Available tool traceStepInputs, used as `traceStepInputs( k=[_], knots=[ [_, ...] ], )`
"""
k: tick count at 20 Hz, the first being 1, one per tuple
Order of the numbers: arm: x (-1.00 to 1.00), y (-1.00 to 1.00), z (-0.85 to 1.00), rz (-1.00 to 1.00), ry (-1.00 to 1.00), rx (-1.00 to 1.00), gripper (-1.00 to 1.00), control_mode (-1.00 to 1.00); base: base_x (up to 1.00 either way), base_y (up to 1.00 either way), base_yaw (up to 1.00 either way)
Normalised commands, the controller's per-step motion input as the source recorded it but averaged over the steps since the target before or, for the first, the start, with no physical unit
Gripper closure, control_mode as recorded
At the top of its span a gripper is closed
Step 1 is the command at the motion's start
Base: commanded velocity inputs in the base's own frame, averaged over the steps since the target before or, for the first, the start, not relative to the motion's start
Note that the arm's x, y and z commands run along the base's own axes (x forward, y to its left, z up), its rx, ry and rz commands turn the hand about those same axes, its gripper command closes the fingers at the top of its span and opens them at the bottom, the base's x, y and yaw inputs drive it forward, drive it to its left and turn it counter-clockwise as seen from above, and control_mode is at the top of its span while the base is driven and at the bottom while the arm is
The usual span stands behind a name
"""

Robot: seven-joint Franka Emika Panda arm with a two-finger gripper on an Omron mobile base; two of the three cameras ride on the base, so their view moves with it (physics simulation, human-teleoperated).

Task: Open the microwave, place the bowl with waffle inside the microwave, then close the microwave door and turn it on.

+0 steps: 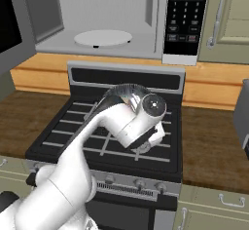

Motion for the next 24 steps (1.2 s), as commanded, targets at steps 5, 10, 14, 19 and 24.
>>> traceStepInputs(
  k=[5,10,14,19,24],
  knots=[
    [-0.21,0.99,0.99,-0.07,-0.12,0.03,1.00,-1.00,0.00,0.00,0.00],
    [-0.13,0.63,1.00,-0.21,-0.36,0.07,1.00,-1.00,0.00,0.00,0.00],
    [-0.08,0.50,1.00,-0.14,-0.22,0.11,1.00,-1.00,0.00,0.00,0.00],
    [0.01,0.40,1.00,-0.01,-0.05,0.03,1.00,-1.00,0.00,0.00,0.00],
    [0.01,0.22,1.00,0.00,0.00,0.00,1.00,-1.00,0.00,0.00,0.00]
  ],
)
